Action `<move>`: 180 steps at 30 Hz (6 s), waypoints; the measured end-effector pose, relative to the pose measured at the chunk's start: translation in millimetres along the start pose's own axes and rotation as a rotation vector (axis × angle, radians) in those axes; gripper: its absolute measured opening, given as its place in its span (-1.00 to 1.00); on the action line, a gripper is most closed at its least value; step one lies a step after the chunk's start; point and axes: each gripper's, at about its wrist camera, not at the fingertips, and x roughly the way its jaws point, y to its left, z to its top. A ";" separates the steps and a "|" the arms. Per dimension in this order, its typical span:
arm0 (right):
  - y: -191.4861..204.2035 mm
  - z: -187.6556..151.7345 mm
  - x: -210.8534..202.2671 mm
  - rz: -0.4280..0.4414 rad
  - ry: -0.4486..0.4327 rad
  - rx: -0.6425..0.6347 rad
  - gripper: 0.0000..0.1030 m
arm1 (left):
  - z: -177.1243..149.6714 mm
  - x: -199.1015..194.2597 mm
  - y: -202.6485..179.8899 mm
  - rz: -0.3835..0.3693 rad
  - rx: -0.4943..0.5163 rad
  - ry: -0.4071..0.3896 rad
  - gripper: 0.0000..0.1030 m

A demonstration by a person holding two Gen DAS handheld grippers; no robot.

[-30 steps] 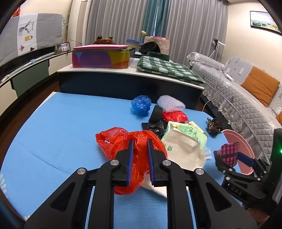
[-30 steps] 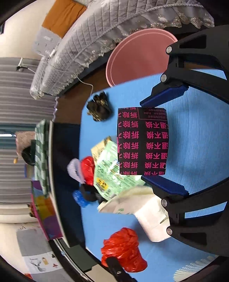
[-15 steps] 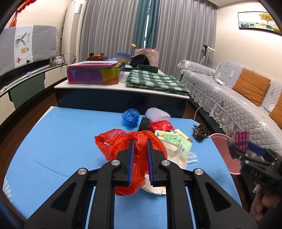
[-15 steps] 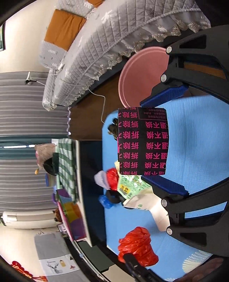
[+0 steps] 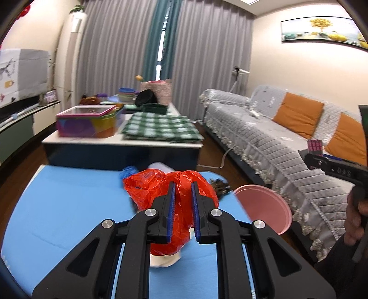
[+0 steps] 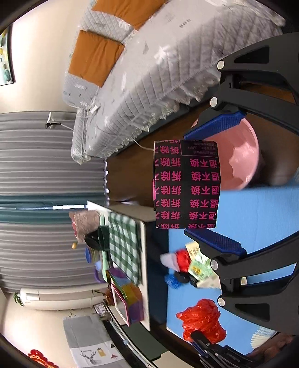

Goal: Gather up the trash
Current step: 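Carry the red bag and black card over the pink bin with both tools, then open both tools to drop the bag and card into the bin, then grasp the white paper bag with the left tool while the right tool approaches the black scrunchie, then grasp the black scrunchie with the right tool while the left tool lifts the white paper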

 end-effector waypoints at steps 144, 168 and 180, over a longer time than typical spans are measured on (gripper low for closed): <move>98.2 -36.2 205.9 0.122 0.232 -0.076 0.00 | -55.0 84.9 133.5 0.151 -0.327 0.097 -0.73; 93.0 -47.0 261.5 0.101 0.372 0.000 -0.01 | -80.6 117.4 127.6 0.122 -0.314 0.303 -0.37; 98.0 -40.4 236.3 0.138 0.313 -0.055 -0.70 | -84.3 111.1 124.1 0.133 -0.300 0.337 -0.37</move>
